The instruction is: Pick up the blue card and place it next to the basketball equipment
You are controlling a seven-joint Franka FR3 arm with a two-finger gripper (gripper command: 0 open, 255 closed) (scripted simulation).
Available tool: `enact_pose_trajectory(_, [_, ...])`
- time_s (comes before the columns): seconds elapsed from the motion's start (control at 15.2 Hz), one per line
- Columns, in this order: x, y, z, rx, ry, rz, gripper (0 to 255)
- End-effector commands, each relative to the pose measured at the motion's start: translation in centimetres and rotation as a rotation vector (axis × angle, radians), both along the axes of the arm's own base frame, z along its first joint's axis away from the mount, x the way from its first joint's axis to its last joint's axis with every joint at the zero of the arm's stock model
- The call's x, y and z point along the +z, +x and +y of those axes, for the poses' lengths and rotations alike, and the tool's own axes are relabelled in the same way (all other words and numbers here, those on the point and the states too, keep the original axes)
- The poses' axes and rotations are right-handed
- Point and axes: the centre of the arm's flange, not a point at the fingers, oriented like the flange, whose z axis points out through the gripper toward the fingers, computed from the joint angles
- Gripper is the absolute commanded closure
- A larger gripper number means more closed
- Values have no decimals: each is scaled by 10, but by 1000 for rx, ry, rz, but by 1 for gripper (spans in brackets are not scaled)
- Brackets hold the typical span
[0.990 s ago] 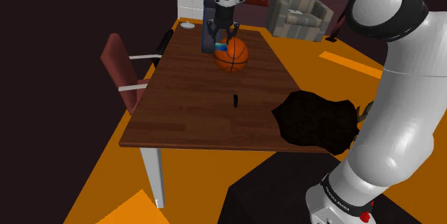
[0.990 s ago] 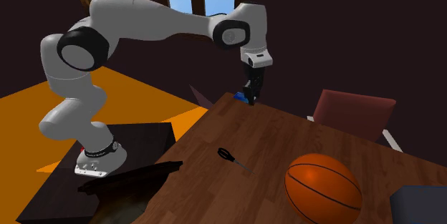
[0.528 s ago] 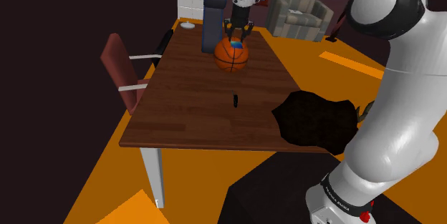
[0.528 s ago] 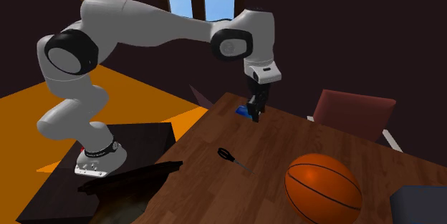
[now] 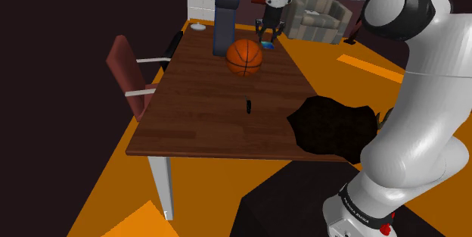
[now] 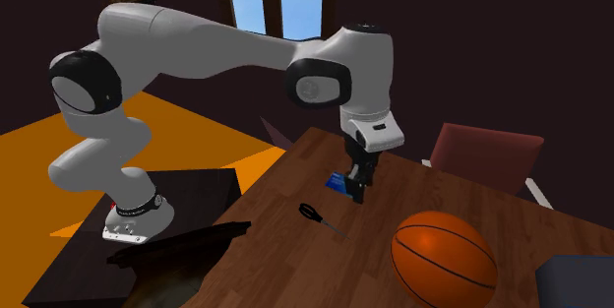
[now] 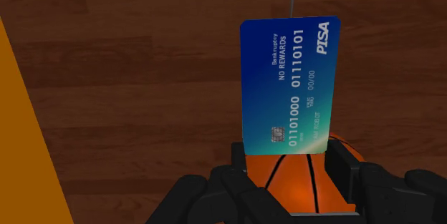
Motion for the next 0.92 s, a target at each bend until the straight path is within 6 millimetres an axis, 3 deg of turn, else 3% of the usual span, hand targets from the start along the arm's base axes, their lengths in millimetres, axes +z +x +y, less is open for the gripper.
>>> enact_pose_trajectory(0.0, [-6,2,-13,1,0,0,255])
enact_pose_trajectory(0.86, [-74,2,-13,1,0,0,255])
